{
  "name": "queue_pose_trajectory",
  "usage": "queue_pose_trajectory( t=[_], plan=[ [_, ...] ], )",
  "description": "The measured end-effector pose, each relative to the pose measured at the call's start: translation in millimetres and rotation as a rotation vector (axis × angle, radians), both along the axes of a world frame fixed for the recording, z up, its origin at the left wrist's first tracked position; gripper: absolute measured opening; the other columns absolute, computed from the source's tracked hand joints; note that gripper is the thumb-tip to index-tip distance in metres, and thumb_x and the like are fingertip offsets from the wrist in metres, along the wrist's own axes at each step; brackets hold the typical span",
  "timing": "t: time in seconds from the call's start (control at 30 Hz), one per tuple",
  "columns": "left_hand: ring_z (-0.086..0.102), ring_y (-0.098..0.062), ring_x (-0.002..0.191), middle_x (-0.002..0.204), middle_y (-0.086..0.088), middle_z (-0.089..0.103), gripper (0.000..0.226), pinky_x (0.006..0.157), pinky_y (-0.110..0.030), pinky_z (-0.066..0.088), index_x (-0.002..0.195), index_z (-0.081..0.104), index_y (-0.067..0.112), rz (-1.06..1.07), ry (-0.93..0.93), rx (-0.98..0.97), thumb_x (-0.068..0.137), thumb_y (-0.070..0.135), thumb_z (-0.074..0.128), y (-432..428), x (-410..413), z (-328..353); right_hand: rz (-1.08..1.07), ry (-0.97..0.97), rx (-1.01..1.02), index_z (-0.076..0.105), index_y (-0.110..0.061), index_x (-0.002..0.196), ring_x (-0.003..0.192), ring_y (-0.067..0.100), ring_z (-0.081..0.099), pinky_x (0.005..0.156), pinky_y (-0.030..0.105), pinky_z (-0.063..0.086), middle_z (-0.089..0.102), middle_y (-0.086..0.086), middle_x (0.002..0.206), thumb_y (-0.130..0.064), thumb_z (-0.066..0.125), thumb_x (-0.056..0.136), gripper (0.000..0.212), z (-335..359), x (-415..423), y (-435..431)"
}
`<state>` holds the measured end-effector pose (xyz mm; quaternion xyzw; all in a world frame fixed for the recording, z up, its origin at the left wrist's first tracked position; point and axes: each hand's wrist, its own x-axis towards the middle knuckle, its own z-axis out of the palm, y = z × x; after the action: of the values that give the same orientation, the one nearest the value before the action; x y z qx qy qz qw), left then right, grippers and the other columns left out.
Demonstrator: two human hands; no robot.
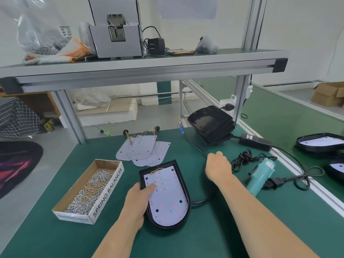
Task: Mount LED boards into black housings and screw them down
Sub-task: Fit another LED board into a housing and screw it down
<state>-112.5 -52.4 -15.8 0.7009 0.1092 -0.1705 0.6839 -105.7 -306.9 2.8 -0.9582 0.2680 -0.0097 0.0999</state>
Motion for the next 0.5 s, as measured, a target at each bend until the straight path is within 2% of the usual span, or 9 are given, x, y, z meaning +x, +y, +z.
queue_pose_trajectory(
  t=[0.13,0.3,0.4,0.5],
  plan=[
    [0.07,-0.036,0.1,0.109,-0.017,0.073,0.014,0.093,-0.055,0.054,0.112,0.062,0.004,0.041,0.037,-0.051,0.099,0.008,0.057,0,2,1,0.085,0.031,0.011,0.057,-0.01,0.123,0.106,0.031,0.054,0.084,0.037,0.047,0.045,0.012,0.121,-0.005,0.048,0.091,0.034,-4,-15,9],
    [0.068,-0.035,0.106,0.114,-0.013,0.07,0.011,0.097,-0.057,0.052,0.11,0.06,0.013,0.077,0.058,-0.141,0.103,0.016,0.052,-7,-4,5,0.088,-0.048,0.214,0.052,-0.024,0.136,0.111,0.03,0.056,0.084,0.035,0.043,0.044,0.007,0.122,-0.006,0.043,0.092,0.049,-9,-48,26],
    [0.069,-0.032,0.105,0.112,-0.008,0.072,0.011,0.097,-0.058,0.052,0.109,0.06,0.019,0.031,0.041,-0.173,0.104,0.023,0.051,-16,-11,13,0.06,-0.155,0.415,0.058,-0.023,0.128,0.111,0.027,0.056,0.092,0.033,0.045,0.048,0.005,0.122,0.0,0.041,0.09,0.048,-17,-73,35],
    [0.07,-0.03,0.104,0.112,-0.007,0.073,0.012,0.096,-0.057,0.053,0.108,0.061,0.02,-0.025,0.025,-0.203,0.104,0.024,0.051,-26,-17,18,0.045,-0.336,0.634,0.066,-0.018,0.107,0.106,0.023,0.059,0.094,0.028,0.044,0.062,0.004,0.114,0.01,0.042,0.086,0.043,-22,-93,43]
  ],
)
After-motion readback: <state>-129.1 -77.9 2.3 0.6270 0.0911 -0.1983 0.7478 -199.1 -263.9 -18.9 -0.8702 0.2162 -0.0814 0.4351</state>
